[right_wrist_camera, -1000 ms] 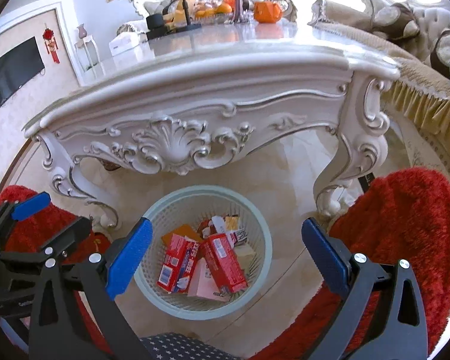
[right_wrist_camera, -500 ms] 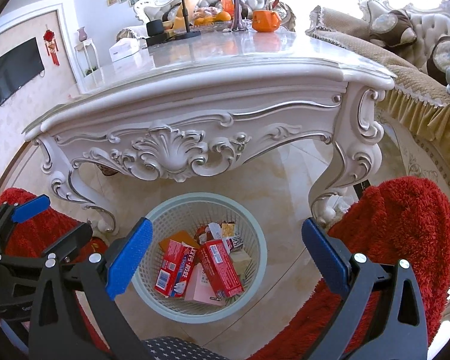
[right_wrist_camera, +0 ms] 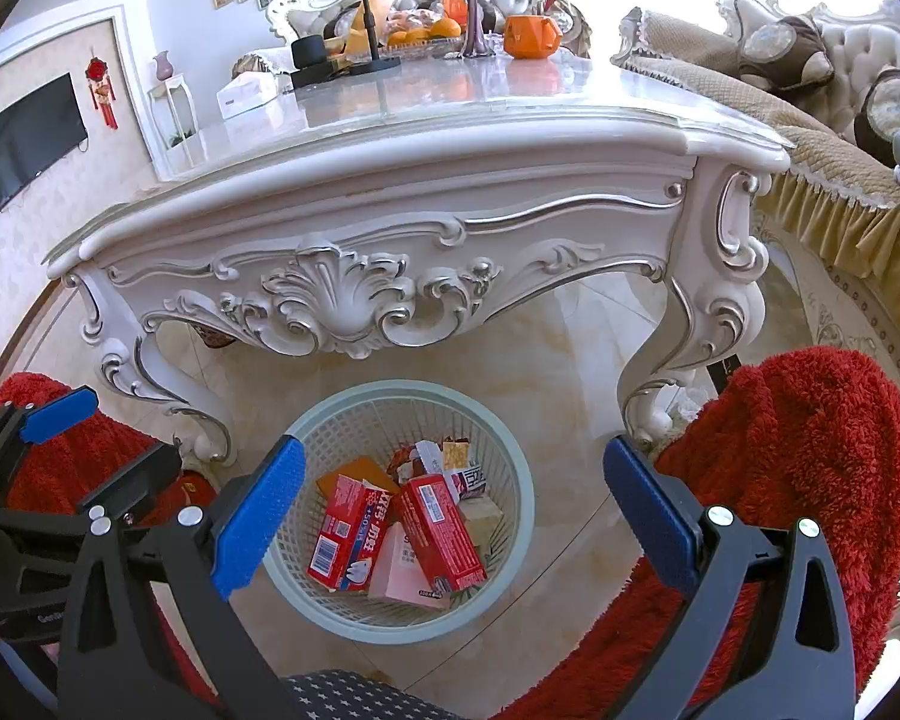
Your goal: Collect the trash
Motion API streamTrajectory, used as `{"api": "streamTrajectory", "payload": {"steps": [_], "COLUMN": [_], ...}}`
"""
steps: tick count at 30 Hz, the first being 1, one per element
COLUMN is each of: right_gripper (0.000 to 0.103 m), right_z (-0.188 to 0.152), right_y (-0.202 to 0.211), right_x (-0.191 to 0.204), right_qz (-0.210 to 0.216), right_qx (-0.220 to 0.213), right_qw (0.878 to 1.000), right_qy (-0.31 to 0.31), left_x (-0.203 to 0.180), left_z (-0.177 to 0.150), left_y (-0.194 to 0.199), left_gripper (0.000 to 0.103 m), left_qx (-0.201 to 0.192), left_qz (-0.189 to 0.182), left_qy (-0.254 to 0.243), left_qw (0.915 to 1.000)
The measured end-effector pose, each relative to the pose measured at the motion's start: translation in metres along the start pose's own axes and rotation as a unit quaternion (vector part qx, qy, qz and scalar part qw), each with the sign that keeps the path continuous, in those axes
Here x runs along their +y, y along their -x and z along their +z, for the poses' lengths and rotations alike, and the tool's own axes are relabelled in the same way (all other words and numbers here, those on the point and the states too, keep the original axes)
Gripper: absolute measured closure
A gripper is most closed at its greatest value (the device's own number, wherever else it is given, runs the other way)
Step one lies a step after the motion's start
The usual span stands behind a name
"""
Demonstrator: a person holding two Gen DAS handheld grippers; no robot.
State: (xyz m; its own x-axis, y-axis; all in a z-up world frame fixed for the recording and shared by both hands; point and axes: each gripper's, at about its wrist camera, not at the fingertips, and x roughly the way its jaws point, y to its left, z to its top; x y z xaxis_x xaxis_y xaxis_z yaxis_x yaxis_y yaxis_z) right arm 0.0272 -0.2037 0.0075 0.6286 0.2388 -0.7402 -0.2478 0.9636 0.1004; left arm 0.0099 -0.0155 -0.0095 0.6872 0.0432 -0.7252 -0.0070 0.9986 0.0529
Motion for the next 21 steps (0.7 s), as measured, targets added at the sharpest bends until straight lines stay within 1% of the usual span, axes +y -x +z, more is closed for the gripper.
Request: {"api": "streamTrajectory", "payload": {"steps": [6, 12, 15, 16, 21], "right_gripper": [0.007, 0.007, 0.007, 0.007, 0.007], "right_z": [0.001, 0.001, 0.001, 0.0, 0.0], "right_y": [0.001, 0.001, -0.001, -0.001, -0.003], "right_x": [0.0, -0.001, 0.0, -0.001, -0.002], "right_qz": [-0.002, -0.001, -0.002, -0.002, -0.004], "right_qx": [-0.006, -0.003, -0.001, 0.001, 0.003], "right_qw": [1.0, 1.0, 1.0, 1.0, 1.0], "right_qy": [0.0, -0.002, -0.003, -0.003, -0.008], "left_x": [0.0, -0.001, -0.001, 0.001, 0.005], "left_z": [0.005, 0.009, 0.009, 0.01, 0.013], "left_y": [0.003, 0.007, 0.007, 0.007, 0.012], "left_gripper": [0.009, 0.009, 0.009, 0.009, 0.009], "left_qx": [-0.007, -0.018, -0.022, -0.028, -0.041], "left_qz": [0.001, 0.001, 0.012, 0.02, 0.021], "left_qy": [-0.002, -0.006, -0.006, -0.003, 0.008], "left_qw": [1.0, 0.9998, 0.9997, 0.9994, 0.9989]}}
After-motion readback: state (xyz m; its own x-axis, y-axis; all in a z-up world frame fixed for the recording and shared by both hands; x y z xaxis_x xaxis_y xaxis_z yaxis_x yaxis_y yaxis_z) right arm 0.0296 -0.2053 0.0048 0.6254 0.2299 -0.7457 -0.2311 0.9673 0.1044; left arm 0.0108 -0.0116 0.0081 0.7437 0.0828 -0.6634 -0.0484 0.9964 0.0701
